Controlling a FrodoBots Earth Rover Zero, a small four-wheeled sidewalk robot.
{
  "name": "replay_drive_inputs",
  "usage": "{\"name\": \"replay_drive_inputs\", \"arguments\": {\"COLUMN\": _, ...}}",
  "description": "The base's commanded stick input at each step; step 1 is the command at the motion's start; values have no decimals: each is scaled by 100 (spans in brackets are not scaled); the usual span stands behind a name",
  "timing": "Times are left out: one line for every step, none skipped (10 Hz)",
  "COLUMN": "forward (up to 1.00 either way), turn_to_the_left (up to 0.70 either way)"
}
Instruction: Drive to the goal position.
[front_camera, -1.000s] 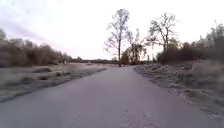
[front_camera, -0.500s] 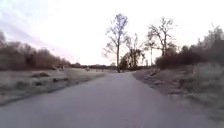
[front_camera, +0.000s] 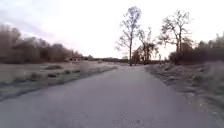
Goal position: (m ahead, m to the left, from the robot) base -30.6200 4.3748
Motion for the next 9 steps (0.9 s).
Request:
{"name": "replay_drive_inputs", "arguments": {"forward": 0, "turn_to_the_left": 100}}
{"name": "replay_drive_inputs", "arguments": {"forward": 0, "turn_to_the_left": 100}}
{"name": "replay_drive_inputs", "arguments": {"forward": 0, "turn_to_the_left": 100}}
{"name": "replay_drive_inputs", "arguments": {"forward": 0, "turn_to_the_left": 100}}
{"name": "replay_drive_inputs", "arguments": {"forward": 0, "turn_to_the_left": 100}}
{"name": "replay_drive_inputs", "arguments": {"forward": 0, "turn_to_the_left": 100}}
{"name": "replay_drive_inputs", "arguments": {"forward": 0, "turn_to_the_left": 100}}
{"name": "replay_drive_inputs", "arguments": {"forward": 0, "turn_to_the_left": 100}}
{"name": "replay_drive_inputs", "arguments": {"forward": 0, "turn_to_the_left": 100}}
